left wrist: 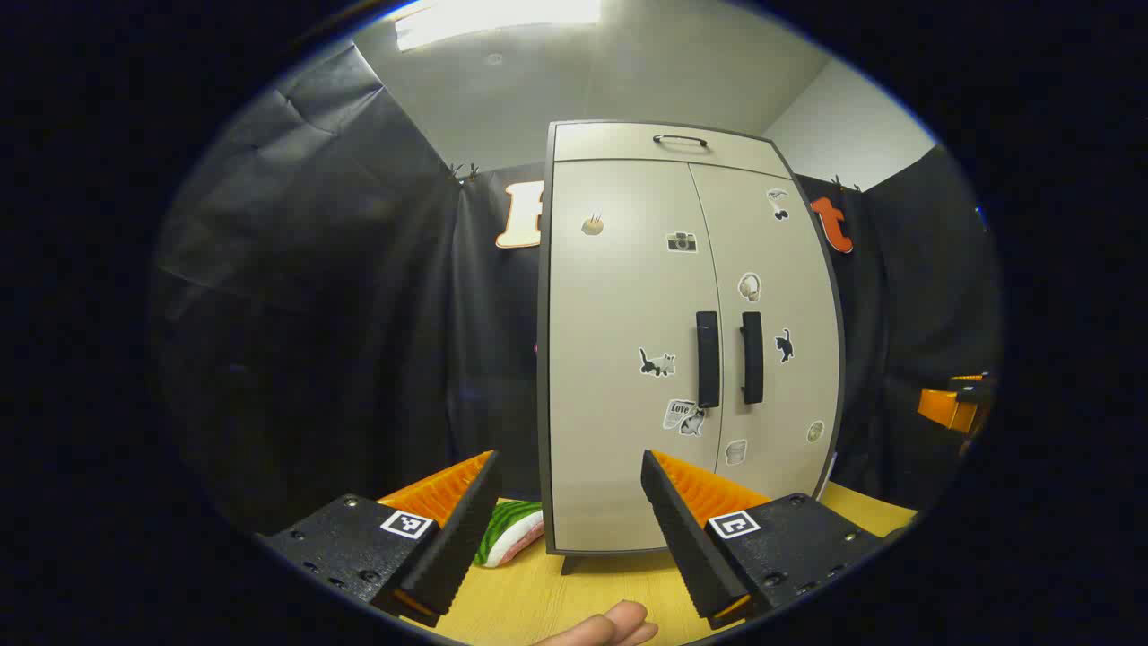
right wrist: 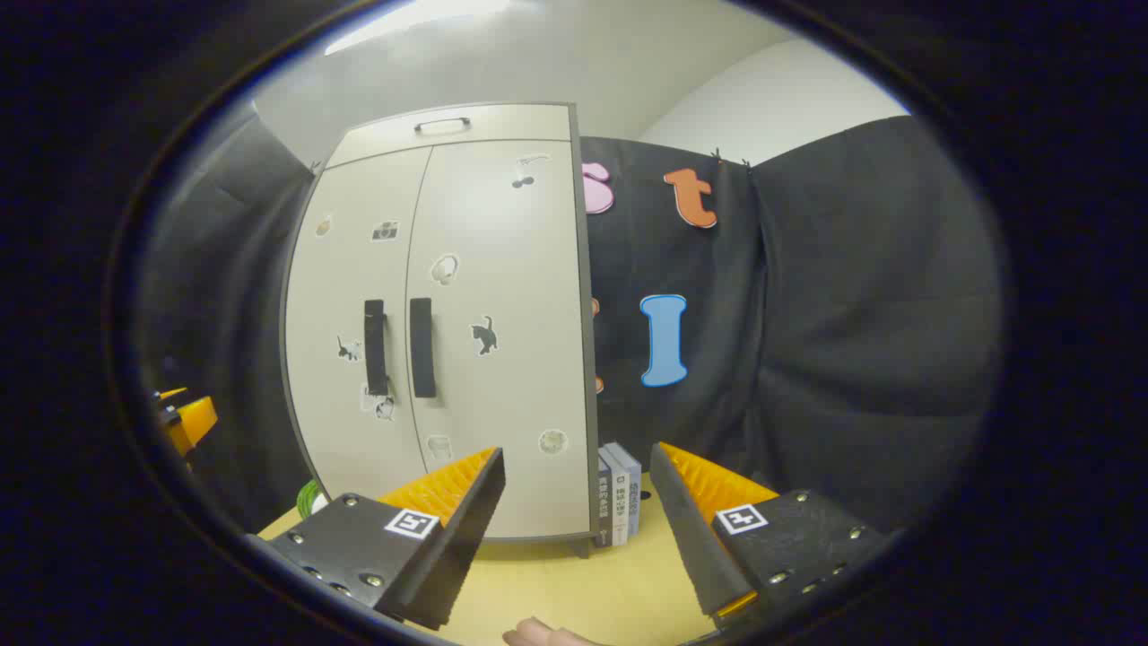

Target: Open the right door of the double-door shoe cabinet with the right hand, and open the left door with the left hand.

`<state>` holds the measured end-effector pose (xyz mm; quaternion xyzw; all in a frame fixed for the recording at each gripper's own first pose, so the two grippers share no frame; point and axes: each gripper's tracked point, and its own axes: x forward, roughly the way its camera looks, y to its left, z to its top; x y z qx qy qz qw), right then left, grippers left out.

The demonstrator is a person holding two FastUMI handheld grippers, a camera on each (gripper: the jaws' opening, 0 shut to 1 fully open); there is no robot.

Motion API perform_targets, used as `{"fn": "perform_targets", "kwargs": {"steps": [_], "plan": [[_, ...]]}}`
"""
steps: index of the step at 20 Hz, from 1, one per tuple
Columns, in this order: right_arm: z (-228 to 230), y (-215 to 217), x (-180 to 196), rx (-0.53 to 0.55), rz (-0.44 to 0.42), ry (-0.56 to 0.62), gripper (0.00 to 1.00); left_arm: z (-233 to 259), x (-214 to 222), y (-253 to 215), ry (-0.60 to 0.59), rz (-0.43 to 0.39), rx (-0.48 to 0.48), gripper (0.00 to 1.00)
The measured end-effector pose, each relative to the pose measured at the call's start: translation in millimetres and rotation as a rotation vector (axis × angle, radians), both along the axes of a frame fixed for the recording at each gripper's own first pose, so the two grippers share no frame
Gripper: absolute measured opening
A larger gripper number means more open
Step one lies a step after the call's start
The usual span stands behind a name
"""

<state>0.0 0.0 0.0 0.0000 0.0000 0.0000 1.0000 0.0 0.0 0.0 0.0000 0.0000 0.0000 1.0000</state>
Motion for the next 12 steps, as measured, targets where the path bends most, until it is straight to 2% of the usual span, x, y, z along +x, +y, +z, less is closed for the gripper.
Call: {"fn": "perform_targets", "kwargs": {"steps": [7, 10, 12], "plan": [[-3, -11, -10, 0.022, 0.032, 0.018, 0.96, 1, -6, -14, 0.013, -0.047, -0.015, 0.96], [-5, -10, -11, 0.013, 0.047, 0.019, 0.96, -6, -16, -2, 0.010, -0.009, -0.059, 0.96], [-11, -8, -10, -0.008, 0.059, 0.026, 0.96, -14, -23, -7, 0.024, -0.026, -0.077, 0.96]]}}
